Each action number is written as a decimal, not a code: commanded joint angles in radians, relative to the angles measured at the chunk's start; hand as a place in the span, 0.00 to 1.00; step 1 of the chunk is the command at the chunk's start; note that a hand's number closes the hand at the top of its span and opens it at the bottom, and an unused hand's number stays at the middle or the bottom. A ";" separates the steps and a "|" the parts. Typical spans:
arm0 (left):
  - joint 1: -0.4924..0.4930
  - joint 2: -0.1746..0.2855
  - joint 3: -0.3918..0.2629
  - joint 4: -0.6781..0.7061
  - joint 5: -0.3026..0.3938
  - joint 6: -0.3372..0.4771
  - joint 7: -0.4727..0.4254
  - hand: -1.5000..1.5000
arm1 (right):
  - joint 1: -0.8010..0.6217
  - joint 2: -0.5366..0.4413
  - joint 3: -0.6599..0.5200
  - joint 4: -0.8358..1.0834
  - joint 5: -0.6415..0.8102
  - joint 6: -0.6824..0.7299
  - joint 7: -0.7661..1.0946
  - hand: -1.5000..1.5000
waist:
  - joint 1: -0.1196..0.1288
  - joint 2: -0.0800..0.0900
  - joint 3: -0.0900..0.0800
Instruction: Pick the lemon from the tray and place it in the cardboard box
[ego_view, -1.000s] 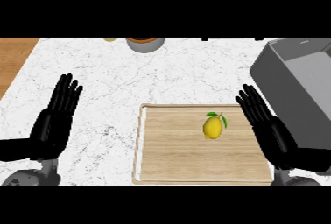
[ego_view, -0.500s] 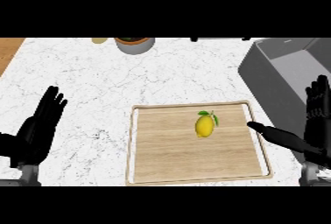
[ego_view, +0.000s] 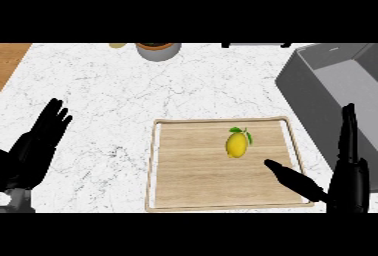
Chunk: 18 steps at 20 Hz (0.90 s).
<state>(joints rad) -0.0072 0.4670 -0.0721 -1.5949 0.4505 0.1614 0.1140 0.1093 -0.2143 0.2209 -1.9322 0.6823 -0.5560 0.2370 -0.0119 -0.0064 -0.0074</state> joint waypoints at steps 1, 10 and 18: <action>-0.019 0.020 0.018 -0.017 0.009 0.004 0.033 0.50 | 0.058 -0.042 0.068 0.019 0.201 0.147 0.207 0.00 | 0.007 0.004 -0.004; -0.035 0.022 0.010 -0.008 0.023 -0.032 0.047 0.50 | -0.167 -0.004 0.131 -0.016 0.331 0.698 0.763 0.00 | 0.052 0.010 -0.002; -0.044 0.029 0.033 0.033 0.035 -0.075 0.044 0.50 | -0.438 0.210 0.128 0.084 0.221 0.951 1.115 0.00 | 0.034 0.009 0.004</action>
<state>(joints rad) -0.0519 0.4855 -0.0566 -1.5866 0.4740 0.1168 0.1630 -0.2137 -0.0732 0.3583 -1.8769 0.9709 0.2414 1.0978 0.0269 0.0024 -0.0052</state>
